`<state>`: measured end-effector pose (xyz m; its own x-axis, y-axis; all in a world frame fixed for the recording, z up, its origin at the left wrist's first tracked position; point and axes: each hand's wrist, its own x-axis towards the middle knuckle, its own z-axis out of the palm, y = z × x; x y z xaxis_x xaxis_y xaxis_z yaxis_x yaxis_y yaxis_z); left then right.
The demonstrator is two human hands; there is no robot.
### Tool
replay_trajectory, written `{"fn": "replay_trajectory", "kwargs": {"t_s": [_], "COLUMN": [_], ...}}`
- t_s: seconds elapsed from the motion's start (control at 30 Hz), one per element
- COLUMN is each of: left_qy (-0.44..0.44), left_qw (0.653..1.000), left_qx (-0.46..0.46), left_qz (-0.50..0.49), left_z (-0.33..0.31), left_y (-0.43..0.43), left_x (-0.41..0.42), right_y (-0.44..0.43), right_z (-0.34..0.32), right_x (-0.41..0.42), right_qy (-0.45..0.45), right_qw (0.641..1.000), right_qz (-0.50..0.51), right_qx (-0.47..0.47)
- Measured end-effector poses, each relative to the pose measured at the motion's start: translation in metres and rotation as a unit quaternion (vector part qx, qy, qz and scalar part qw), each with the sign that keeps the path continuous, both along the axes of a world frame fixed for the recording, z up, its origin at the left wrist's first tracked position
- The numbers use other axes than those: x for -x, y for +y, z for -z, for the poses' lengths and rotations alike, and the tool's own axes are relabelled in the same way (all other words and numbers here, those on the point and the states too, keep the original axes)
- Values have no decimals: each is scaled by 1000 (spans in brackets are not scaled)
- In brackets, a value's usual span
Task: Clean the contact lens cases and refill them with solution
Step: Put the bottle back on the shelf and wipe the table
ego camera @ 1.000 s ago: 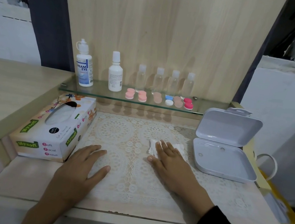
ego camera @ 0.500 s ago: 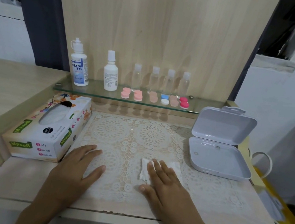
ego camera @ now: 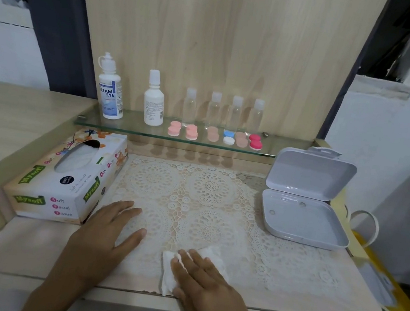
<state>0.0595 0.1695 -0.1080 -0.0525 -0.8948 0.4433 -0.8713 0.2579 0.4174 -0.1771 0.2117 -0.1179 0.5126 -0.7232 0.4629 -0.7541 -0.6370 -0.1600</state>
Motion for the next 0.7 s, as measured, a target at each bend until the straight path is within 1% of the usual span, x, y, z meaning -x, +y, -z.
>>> {"fn": "replay_trajectory", "kwargs": {"t_s": [0.07,0.17,0.3,0.37,0.5,0.63,0.7], "left_qy": [-8,-22,3,22,58,53,68], "left_qw": [1000,997,998,997,994,993,994], "left_qx": [28,68,67,73,85,101,85], "left_qz": [3,10,12,21,31,38,29], "left_z": [-2,-8,-15,-19,-22,-23,-23], "left_y": [2,4,8,10,18,39,55], "left_x": [2,3,3,2,-6,-18,-30], "right_y": [-1,-3,-7,-7,-1,1,2], "right_z": [-6,-12,-24,-29,-33,-28,-27], "right_x": [4,11,8,1,-23,-45,-56], "right_qy": [-26,-117,-217,-249,-260,-229,-215], "right_qw": [999,989,966,956,948,951,949], "right_qz": [-42,-87,-94,-96,-143,-176,-198], "right_qx": [-5,-38,-105,-119,-117,-115,-121]}}
